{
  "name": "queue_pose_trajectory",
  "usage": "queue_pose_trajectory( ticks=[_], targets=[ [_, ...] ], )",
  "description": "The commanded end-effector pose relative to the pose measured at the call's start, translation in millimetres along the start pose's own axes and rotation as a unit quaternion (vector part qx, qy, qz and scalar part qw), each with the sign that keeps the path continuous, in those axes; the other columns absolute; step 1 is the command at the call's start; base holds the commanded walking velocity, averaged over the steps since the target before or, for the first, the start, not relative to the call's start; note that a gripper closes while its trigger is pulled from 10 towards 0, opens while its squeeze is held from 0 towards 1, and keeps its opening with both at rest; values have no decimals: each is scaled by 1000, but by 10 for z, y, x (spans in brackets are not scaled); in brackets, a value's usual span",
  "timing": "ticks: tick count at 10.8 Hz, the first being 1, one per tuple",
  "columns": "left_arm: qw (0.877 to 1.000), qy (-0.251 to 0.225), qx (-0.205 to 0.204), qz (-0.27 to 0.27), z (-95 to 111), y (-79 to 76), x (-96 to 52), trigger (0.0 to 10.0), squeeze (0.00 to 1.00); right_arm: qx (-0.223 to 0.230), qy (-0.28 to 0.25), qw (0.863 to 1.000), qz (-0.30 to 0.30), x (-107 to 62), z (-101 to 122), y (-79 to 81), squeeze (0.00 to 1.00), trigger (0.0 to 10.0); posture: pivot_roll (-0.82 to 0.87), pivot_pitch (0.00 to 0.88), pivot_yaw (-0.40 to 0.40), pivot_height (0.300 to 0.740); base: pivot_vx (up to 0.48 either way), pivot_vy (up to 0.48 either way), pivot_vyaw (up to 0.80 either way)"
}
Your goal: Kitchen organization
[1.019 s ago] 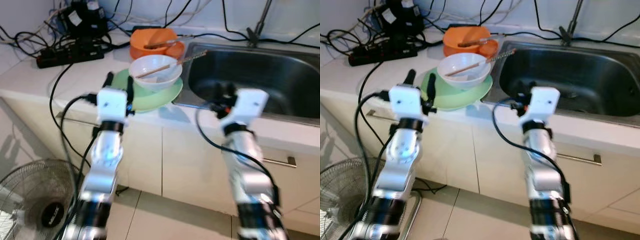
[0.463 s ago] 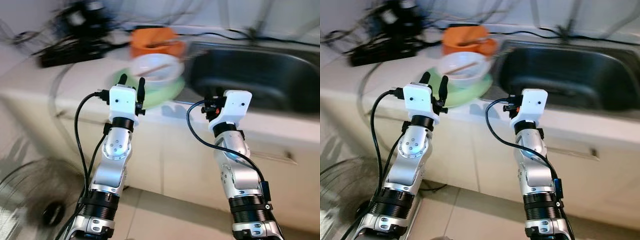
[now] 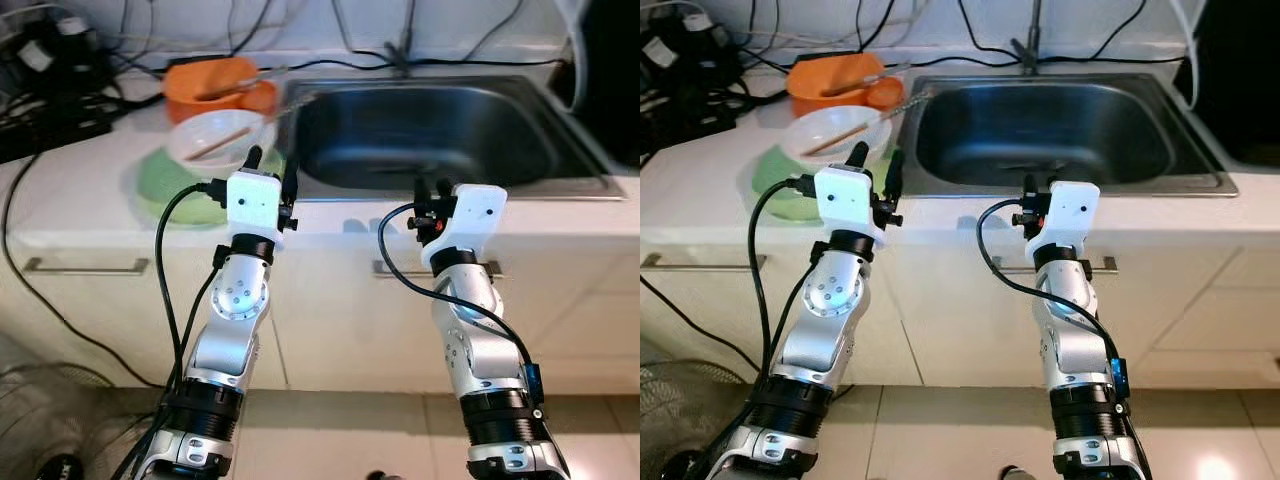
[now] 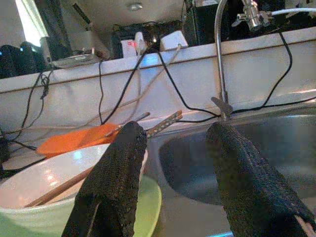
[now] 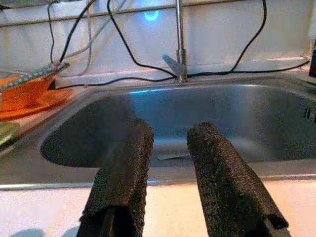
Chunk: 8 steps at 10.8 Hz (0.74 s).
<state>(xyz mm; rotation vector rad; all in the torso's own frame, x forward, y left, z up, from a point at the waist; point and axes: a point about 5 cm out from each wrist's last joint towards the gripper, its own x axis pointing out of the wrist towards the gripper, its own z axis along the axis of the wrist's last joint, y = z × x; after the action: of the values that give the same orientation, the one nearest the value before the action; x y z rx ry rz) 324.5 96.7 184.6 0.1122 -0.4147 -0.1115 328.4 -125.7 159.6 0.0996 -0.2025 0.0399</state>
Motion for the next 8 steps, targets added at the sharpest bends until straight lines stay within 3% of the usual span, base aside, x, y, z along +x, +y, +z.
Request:
queue_pose_trajectory(
  ticks=[1,6,7,8],
  targets=[
    [1000,0,4,5,4,31,4,10000,0,11,-17,1000,7,42,75,45,0,10000,54,0,59,740,0,0,0],
    [999,0,10,33,22,113,-11,10000,0,15,-12,1000,5,62,74,28,0,10000,59,0,50,740,0,0,0],
    [999,-2,16,36,35,136,3,10000,0,22,-10,1000,9,70,74,40,0,10000,60,0,49,740,322,0,-800],
    [999,-3,15,38,42,148,9,10000,0,13,-18,1000,11,67,88,43,0,10000,60,0,48,740,364,0,0]
  ],
)
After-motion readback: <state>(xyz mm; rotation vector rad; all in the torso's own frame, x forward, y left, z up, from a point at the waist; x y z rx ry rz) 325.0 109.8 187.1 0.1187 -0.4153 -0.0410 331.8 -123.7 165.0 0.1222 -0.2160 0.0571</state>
